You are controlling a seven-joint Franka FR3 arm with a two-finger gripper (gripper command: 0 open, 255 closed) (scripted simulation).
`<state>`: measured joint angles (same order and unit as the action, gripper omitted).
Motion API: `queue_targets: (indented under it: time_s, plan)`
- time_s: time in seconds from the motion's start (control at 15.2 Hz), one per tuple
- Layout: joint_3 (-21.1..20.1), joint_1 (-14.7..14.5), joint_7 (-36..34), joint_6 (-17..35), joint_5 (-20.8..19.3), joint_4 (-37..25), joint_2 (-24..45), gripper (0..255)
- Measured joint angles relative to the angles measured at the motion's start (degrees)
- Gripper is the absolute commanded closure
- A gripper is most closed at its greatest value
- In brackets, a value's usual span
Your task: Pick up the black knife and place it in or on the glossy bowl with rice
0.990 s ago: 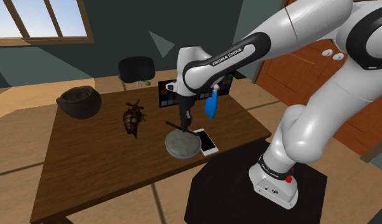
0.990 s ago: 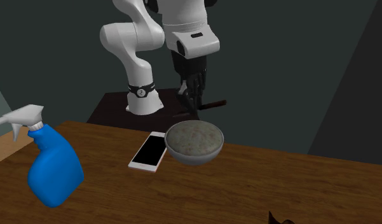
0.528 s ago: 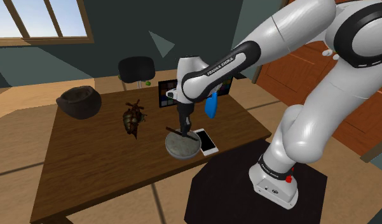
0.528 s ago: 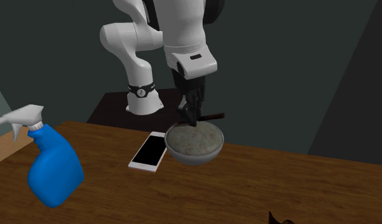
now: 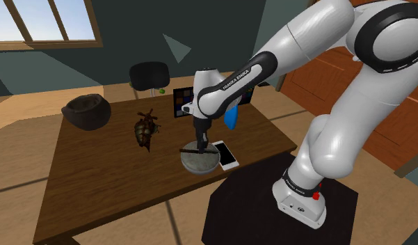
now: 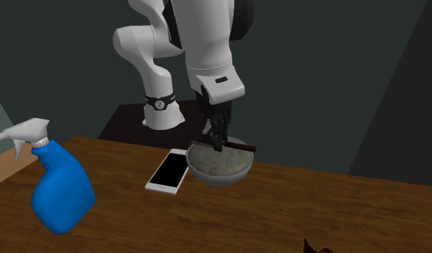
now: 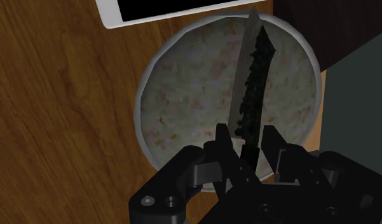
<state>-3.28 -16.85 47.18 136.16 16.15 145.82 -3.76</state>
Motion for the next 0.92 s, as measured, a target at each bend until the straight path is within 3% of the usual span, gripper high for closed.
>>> queue_targets:
  time_s: [0.13,0.2,0.59,0.92]
  plan:
    - [0.0,0.0,0.0,0.1,0.0,0.0,0.0,255]
    - [0.0,0.0,0.0,0.1,0.0,0.0,0.0,0]
    - [0.0,0.0,0.0,0.1,0.0,0.0,0.0,0]
    - [0.7,0.8,-0.9,-7.0,-1.7,-2.6,-4.4,0]
